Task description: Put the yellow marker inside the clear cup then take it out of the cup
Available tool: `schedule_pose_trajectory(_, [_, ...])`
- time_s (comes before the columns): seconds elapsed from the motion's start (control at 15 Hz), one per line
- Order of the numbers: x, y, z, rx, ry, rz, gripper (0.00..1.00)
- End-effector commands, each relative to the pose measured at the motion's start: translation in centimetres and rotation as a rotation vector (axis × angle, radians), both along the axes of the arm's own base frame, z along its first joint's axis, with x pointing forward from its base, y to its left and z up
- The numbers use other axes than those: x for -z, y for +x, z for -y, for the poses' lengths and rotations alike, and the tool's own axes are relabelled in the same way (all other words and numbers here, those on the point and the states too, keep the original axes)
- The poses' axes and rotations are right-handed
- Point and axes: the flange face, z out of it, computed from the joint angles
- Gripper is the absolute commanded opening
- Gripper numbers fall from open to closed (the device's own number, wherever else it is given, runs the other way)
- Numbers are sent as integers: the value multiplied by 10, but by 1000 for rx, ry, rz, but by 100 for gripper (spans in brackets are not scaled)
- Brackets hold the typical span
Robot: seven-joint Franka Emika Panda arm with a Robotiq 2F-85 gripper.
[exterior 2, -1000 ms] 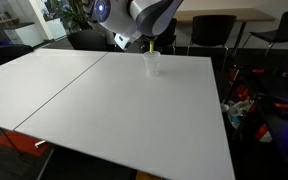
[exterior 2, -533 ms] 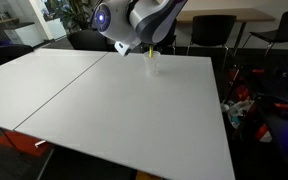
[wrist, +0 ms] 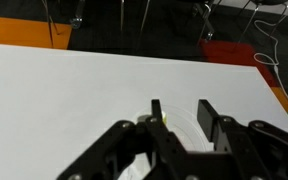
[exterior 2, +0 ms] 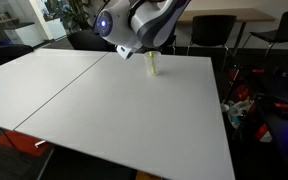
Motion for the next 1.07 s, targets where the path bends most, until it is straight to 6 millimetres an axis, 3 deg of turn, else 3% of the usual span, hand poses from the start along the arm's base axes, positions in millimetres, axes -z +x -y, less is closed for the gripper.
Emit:
schedule_pose_trajectory(0.0, [-12,-3,0,1,5,5,75])
schedule_pose_trajectory(0.2, [-20,-5,-1,4,0,18,99])
schedule_pose_trajectory(0.73, [-94,-8,-1,23,61,144,100])
schedule_pose_trajectory(1.0, [-126,-12,-4,87,220,221,100])
